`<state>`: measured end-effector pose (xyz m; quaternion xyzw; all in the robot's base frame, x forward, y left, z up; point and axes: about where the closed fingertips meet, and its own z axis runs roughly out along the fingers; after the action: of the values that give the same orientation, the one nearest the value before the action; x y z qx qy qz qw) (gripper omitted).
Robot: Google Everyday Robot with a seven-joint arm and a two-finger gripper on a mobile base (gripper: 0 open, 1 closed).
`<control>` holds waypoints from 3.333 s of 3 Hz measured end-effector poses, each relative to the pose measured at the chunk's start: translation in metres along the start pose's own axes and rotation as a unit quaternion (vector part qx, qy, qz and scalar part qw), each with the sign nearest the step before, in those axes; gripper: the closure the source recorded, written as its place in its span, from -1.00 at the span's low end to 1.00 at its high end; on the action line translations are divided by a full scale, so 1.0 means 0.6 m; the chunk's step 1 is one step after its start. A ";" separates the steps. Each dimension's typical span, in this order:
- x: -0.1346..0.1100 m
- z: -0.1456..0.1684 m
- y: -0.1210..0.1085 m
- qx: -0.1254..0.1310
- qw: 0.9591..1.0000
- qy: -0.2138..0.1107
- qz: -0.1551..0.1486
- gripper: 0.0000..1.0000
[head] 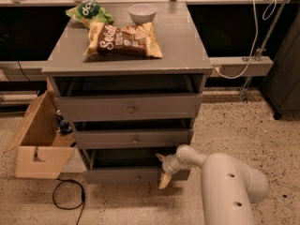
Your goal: Open bottom drawer
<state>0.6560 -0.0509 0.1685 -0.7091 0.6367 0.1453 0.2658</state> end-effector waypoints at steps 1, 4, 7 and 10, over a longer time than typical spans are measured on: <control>0.011 -0.001 0.024 -0.029 0.999 0.002 0.019 -1.00; 0.012 -0.013 0.090 -0.067 0.996 0.018 0.063 0.36; 0.002 -0.032 0.179 -0.033 0.994 -0.016 0.108 1.00; -0.003 -0.033 0.204 -0.030 0.992 -0.031 0.117 1.00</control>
Offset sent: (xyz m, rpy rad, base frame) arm -0.0715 -0.0146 -0.0102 -0.0539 0.2059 -0.0436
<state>0.5331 -0.0663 0.1626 -0.6326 0.7019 0.2162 0.2456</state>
